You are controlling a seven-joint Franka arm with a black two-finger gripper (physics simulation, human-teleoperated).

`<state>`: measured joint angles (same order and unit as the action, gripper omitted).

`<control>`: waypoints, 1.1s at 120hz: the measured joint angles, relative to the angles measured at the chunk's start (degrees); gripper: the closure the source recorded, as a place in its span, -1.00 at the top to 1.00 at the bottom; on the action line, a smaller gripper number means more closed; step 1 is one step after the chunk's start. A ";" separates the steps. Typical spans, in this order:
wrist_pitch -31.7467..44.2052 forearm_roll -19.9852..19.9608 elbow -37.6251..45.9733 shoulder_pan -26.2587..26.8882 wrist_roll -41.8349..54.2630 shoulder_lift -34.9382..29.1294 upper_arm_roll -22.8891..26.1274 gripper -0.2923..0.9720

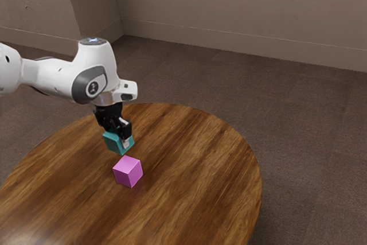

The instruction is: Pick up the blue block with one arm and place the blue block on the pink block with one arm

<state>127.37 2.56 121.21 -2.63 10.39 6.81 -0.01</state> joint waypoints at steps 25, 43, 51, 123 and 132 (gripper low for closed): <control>-0.27 0.20 0.99 1.48 -2.65 -0.81 0.03 0.05; -0.12 0.30 3.04 2.47 -4.37 -2.30 -0.02 0.05; 0.09 0.33 4.20 2.80 -5.06 -3.12 -0.02 0.05; 4.48 2.00 8.08 6.34 -9.19 -4.14 -0.10 0.05; 4.59 2.38 7.97 6.40 -9.50 -3.81 -0.33 0.05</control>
<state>131.95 4.94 129.18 3.77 0.90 3.00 -0.34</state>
